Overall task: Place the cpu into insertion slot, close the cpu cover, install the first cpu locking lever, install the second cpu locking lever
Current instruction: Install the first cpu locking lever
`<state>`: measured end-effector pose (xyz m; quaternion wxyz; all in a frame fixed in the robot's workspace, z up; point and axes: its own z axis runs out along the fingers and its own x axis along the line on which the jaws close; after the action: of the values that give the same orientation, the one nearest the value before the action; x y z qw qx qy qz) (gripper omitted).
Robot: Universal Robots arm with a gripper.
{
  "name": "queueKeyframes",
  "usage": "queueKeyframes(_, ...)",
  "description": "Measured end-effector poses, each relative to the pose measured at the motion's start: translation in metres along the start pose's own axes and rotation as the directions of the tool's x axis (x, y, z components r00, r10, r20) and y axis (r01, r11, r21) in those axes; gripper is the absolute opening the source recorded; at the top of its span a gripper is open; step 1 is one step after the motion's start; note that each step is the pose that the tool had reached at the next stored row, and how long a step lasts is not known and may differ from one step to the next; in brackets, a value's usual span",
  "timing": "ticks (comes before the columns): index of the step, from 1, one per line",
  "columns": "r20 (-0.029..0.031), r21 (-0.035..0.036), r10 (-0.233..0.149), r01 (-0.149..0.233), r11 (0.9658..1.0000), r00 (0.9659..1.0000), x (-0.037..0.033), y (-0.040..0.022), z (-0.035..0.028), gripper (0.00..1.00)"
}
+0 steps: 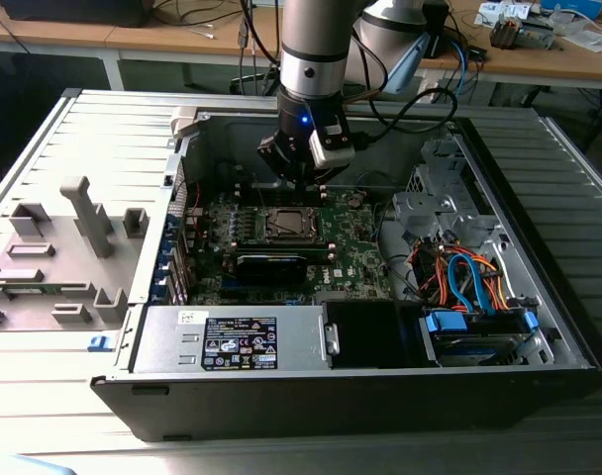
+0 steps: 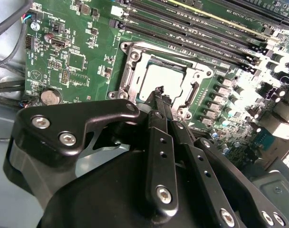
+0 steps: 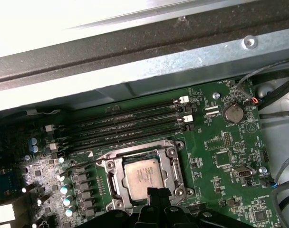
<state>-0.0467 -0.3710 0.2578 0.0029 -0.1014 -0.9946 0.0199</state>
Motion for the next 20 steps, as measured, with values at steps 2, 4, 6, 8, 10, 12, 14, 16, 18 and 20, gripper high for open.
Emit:
queueKeyframes(2, 0.0002, -0.0001, -0.005, 0.005, 1.0000, 1.0000, 0.0000, 0.0000, 0.0000, 0.11)
queueKeyframes(4, 0.0005, -0.0001, -0.010, 0.010, 0.9999, 0.9999, 0.0000, 0.0000, 0.0000, 0.11)
queueKeyframes(6, 0.0006, -0.0001, -0.014, 0.014, 0.9999, 0.9999, 0.0000, 0.0000, 0.0000, 0.11)
queueKeyframes(8, 0.0007, -0.0001, -0.018, 0.018, 0.9998, 0.9998, 0.0000, 0.0000, 0.0000, 0.11)
queueKeyframes(10, 0.0009, 0.0000, -0.022, 0.022, 0.9998, 0.9998, 0.0000, 0.0000, 0.0000, 0.11)
queueKeyframes(12, 0.0010, 0.0000, -0.026, 0.026, 0.9997, 0.9997, 0.0000, 0.0000, 0.0000, 0.11)
queueKeyframes(14, 0.0013, -0.0001, -0.031, 0.031, 0.9995, 0.9995, 0.0000, 0.0000, 0.0000, 0.11)
queueKeyframes(16, 0.0015, 0.0000, -0.037, 0.037, 0.9993, 0.9993, 0.0000, 0.0000, 0.0000, 0.11)
queueKeyframes(18, 0.0017, 0.0000, -0.041, 0.041, 0.9991, 0.9991, 0.0000, 0.0000, 0.0000, 0.11)
queueKeyframes(20, 0.0018, 0.0001, -0.046, 0.046, 0.9990, 0.9989, 0.0000, 0.0000, 0.0000, 0.11)
